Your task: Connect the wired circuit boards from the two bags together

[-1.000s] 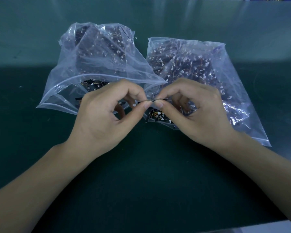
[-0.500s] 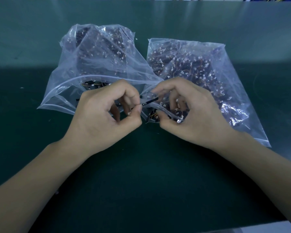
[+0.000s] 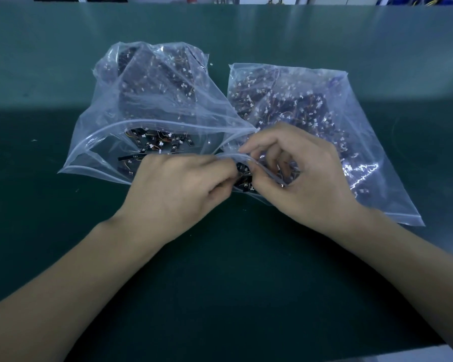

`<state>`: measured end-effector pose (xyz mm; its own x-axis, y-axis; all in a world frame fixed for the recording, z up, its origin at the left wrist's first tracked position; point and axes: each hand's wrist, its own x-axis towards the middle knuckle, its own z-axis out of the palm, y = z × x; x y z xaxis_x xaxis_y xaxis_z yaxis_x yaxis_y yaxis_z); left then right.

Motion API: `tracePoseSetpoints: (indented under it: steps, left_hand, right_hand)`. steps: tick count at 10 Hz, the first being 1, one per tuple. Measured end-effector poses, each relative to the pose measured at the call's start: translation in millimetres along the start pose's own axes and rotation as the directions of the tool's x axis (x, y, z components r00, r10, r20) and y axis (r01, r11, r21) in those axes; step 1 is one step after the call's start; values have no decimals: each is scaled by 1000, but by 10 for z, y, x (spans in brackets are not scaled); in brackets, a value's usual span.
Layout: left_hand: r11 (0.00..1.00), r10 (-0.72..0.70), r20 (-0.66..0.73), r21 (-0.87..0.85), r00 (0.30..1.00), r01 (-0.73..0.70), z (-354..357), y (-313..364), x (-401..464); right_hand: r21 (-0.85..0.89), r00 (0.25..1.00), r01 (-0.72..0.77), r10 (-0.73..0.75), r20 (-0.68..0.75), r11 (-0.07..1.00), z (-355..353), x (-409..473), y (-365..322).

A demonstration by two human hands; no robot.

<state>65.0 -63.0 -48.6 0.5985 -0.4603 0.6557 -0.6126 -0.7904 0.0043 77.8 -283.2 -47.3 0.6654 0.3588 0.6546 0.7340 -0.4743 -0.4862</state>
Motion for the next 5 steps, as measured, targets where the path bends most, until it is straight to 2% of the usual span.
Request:
tracePoseSetpoints:
  steps: [1, 3, 4, 5]
  left_hand:
    - [997, 21, 56, 79, 998, -25, 26, -22, -9]
    - [999, 24, 41, 43, 999, -25, 29, -41, -33]
    - [998, 56, 7, 12, 998, -56, -5, -32, -37]
    - [991, 106, -53, -77, 993, -110, -28, -32, -44]
  right_hand:
    - [0, 1000, 13, -13, 21, 1000, 10, -12, 6]
    - [1, 999, 26, -26, 44, 1000, -19, 13, -38]
    - [74, 998, -34, 38, -56, 997, -95, 75, -92]
    - [200, 966, 18, 35, -257, 980, -436, 237, -161]
